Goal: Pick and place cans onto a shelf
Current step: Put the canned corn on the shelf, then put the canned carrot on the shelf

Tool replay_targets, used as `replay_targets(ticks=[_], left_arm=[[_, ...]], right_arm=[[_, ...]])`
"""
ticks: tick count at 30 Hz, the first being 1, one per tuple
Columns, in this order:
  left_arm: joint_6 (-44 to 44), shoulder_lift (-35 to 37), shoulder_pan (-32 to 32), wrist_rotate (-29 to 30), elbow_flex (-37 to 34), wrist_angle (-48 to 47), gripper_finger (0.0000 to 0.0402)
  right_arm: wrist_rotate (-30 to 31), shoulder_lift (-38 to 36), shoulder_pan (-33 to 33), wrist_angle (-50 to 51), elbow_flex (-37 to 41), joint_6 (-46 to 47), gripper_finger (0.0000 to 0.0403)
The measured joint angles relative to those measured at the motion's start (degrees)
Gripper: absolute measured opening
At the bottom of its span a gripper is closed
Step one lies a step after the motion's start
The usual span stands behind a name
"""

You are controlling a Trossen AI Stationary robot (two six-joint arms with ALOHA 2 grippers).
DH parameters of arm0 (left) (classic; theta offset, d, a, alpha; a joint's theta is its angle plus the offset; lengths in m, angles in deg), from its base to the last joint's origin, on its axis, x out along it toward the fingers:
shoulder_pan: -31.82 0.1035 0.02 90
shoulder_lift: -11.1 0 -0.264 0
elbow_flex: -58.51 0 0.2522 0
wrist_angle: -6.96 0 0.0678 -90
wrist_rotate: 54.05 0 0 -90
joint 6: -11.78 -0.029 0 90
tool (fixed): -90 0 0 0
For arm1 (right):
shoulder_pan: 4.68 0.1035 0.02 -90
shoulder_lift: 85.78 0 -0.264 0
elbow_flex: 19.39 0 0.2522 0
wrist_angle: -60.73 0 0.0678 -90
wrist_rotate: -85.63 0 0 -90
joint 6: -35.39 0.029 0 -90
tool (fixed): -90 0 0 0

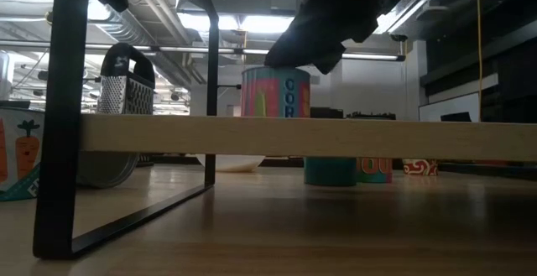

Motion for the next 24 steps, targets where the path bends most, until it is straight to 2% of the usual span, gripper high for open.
replay_targets(ticks=[13,19,24], left_arm=[[0.00,0.00,-0.01,0.00,0.00,0.01,0.0081],[0.15,0.00,-0.01,-0.36,0.00,0.01,0.0081],[4.03,0.00,-0.01,-2.01,0.34,-0.44,0.0081]], right_arm=[[-0.04,0.57,0.00,-0.60,-0.02,-0.27,0.0078],[-3.88,-0.30,-0.02,-0.48,-0.04,-3.60,0.0079],[-5.44,-3.42,-0.04,2.13,-0.04,-6.47,0.0079]])
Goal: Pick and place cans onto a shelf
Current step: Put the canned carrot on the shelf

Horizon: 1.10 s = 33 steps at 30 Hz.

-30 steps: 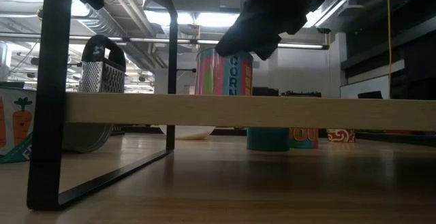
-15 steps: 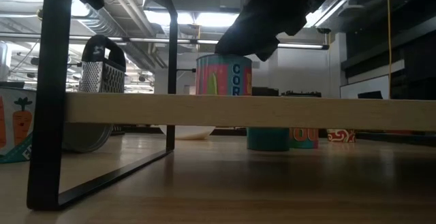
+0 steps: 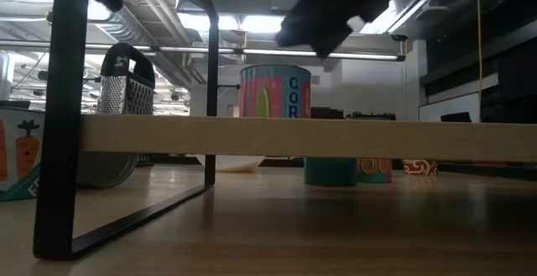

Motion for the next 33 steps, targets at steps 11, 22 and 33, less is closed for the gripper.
replay_targets(ticks=[11,22,33], left_arm=[[11.56,0.00,-0.26,-13.46,2.35,0.00,0.0081],[21.69,0.01,-0.28,-13.94,2.35,2.89,0.0081],[33.54,0.00,-0.28,-13.68,2.35,2.61,0.0090]], right_arm=[[1.29,-11.30,-0.61,10.43,-0.07,-6.05,0.0079],[4.00,-19.14,-0.74,19.66,-0.07,-8.95,0.0079],[13.13,-29.49,-0.74,32.49,-0.05,-7.91,0.0079]])
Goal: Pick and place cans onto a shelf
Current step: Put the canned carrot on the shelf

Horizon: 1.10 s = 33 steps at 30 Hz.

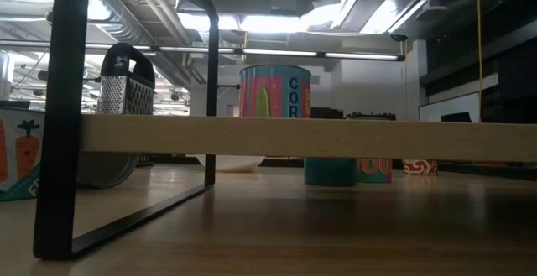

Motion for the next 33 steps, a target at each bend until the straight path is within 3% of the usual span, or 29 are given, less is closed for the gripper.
replay_targets(ticks=[8,18,33], left_arm=[[0.48,-0.55,-0.30,0.06,-2.93,0.99,0.0131],[-12.07,-6.80,-3.42,0.20,-3.48,2.72,0.0133],[-13.55,-14.75,-4.22,3.17,-3.48,2.06,0.0128]], right_arm=[[1.93,-6.64,0.15,3.82,0.00,3.35,0.0079],[1.93,-5.61,0.15,3.55,0.00,2.11,0.0079],[1.89,-3.72,0.15,2.61,0.05,2.00,0.0079]])
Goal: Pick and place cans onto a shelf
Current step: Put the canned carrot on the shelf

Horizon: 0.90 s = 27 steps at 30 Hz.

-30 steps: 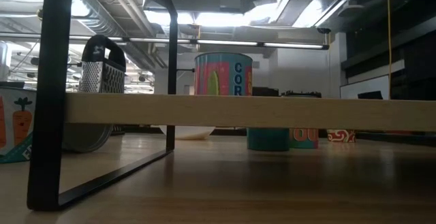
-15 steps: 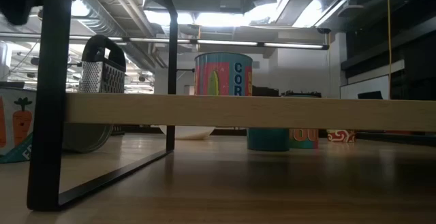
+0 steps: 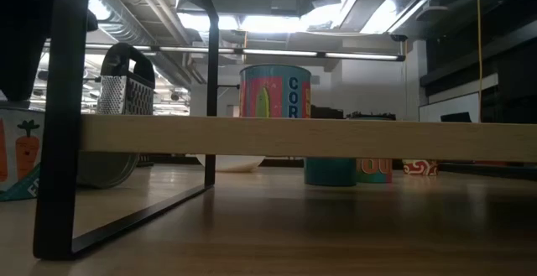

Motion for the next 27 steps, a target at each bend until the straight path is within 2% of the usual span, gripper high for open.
replay_targets(ticks=[19,22,27], left_arm=[[1.29,-2.89,0.00,0.24,0.07,-1.72,0.0126],[1.24,-2.89,0.00,0.26,0.07,-2.03,0.0112],[1.22,-2.89,0.03,0.33,0.07,-2.21,0.0062]], right_arm=[[-0.04,0.00,0.00,0.02,0.00,0.16,0.0079],[-0.04,0.00,0.00,0.00,0.00,0.20,0.0079],[-0.06,0.00,0.00,0.02,0.00,0.25,0.0079]])
